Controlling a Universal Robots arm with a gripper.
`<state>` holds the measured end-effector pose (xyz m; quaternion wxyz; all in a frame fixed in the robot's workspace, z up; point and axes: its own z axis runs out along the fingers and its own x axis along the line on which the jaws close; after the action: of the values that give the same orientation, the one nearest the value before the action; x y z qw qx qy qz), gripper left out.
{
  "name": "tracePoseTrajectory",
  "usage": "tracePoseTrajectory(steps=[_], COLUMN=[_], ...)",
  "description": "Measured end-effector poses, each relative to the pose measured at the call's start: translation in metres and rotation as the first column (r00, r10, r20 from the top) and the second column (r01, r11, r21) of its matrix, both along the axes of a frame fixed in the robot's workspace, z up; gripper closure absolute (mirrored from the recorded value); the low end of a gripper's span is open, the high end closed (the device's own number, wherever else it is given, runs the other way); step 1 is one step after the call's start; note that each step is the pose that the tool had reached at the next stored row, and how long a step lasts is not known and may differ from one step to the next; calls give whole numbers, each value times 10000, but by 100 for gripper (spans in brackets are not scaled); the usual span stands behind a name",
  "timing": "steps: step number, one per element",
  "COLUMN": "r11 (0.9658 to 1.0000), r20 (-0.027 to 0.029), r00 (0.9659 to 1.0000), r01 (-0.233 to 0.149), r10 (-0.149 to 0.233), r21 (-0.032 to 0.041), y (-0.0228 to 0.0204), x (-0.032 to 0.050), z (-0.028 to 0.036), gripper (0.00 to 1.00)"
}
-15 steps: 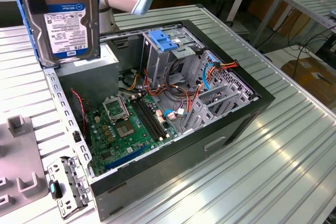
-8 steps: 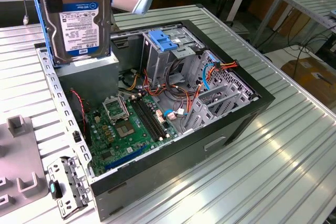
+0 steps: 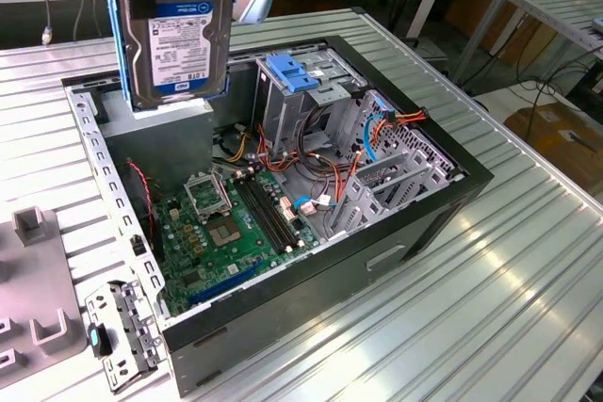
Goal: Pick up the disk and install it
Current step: 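Pick up the disk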
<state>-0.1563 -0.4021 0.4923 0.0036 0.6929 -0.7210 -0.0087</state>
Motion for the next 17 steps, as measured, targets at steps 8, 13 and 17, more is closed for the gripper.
tracePoseTrajectory(steps=[8, 13, 17], r11=[10000, 10000, 10000], r20=[0, -1, 0], r00=[10000, 10000, 10000], r01=[1, 1, -1], r10=[-1, -1, 1], r21=[0, 0, 0], y=[0, 0, 0], x=[17, 18, 23], z=[0, 0, 0], gripper=[63, 63, 63])
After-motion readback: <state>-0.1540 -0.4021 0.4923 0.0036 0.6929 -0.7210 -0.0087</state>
